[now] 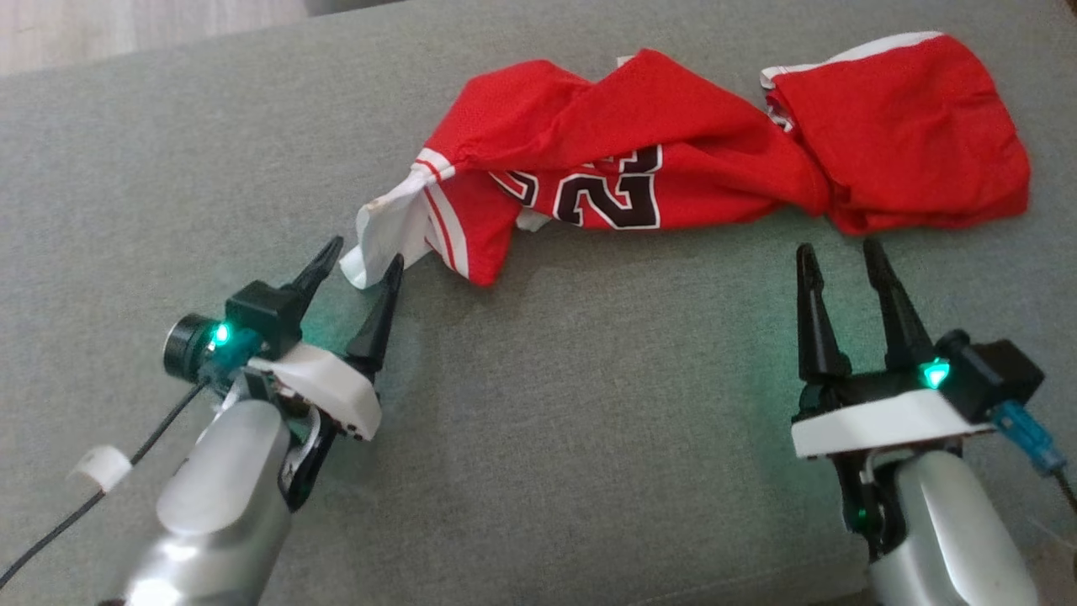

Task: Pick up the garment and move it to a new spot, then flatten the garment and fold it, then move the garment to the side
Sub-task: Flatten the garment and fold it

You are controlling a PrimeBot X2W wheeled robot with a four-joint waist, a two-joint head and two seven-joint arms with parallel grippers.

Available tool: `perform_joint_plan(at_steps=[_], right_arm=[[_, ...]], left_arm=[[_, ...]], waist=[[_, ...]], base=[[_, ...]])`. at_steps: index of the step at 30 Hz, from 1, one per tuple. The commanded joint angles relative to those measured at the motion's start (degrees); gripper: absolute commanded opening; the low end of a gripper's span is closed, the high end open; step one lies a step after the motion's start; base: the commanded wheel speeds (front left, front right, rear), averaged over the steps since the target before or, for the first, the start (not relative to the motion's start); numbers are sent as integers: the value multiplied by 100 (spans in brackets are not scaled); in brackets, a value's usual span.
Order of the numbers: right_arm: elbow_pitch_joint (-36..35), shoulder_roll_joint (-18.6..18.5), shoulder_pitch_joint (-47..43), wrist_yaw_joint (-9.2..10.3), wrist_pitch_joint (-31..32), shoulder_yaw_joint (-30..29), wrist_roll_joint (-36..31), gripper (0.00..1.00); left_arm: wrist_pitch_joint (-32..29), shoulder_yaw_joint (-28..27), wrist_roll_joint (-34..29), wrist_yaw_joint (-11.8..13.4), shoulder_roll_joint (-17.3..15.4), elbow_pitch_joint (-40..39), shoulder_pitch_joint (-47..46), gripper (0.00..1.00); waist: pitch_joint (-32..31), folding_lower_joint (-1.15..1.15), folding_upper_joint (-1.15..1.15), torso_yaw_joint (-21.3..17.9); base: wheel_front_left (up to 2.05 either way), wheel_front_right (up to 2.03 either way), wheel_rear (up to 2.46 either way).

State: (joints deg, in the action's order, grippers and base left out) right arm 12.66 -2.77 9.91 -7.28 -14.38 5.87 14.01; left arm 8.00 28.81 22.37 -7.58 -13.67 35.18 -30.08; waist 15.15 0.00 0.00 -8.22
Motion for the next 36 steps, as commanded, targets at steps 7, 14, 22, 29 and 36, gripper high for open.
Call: perform_joint_plan(at_steps=[7,14,22,29,36], right_arm=[[-180,-11,196,-21,-62,67,13,100],[-145,-11,201,-21,-62,18,-18,100],[-105,-11,117,-21,-62,-63,-28,100],[-72,-11,71,-21,-62,-45,-46,100],[-22,-10,-1,-21,-62,74,-51,100]], left_arm=[[329,451,395,9,-234,68,-519,0],[683,249,357,78,-241,-115,-665,0],[698,-527,-71,288,-251,-1403,-216,0],[699,-1259,-479,420,-244,-2519,329,0],[661,-1502,-766,330,-481,-2834,353,0]], waist=[[49,0,0,-26],[-91,0,0,96],[-255,0,0,280],[-495,0,0,436],[-666,0,0,498]], base=[[0,0,0],[0,0,0],[0,0,0],[0,0,0],[0,0,0]])
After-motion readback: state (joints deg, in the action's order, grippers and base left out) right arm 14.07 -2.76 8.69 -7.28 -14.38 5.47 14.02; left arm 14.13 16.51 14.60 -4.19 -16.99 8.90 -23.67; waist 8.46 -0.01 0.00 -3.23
